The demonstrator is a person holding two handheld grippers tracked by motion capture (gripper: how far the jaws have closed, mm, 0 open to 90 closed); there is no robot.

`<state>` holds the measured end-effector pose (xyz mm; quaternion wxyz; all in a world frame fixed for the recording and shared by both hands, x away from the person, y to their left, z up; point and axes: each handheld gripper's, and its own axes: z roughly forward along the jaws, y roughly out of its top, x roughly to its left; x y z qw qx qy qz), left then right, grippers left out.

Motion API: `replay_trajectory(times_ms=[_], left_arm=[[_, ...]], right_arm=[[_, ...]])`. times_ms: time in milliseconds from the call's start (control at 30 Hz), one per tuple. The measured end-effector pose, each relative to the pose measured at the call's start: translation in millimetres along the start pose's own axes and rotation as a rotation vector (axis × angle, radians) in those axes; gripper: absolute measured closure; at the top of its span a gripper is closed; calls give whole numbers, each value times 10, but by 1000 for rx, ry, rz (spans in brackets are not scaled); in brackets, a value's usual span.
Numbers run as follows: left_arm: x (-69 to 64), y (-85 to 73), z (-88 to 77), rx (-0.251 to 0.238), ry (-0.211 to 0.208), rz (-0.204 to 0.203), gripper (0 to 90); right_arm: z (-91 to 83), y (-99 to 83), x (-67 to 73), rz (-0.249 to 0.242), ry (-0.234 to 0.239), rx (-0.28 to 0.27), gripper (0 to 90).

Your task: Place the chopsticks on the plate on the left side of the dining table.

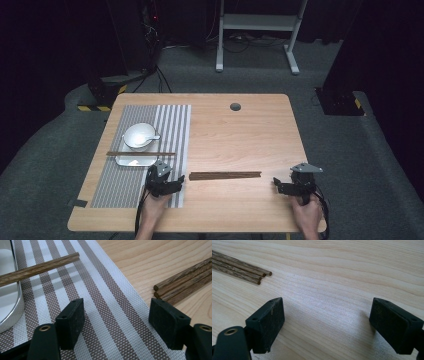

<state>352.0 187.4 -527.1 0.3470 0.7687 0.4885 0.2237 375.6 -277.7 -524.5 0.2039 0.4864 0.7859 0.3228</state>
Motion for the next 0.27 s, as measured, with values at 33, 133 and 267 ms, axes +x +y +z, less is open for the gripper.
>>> replay_trajectory(times_ms=[33,133,267], left_arm=[[-1,0,0,1,2,-1,285],[0,1,3,1,8,-5,270],[-1,0,3,2,8,-7,267]], right_arm=[[0,0,0,0,0,0,126],[0,0,0,0,0,0,126],[-4,-4,-3,-5,4,1,124]])
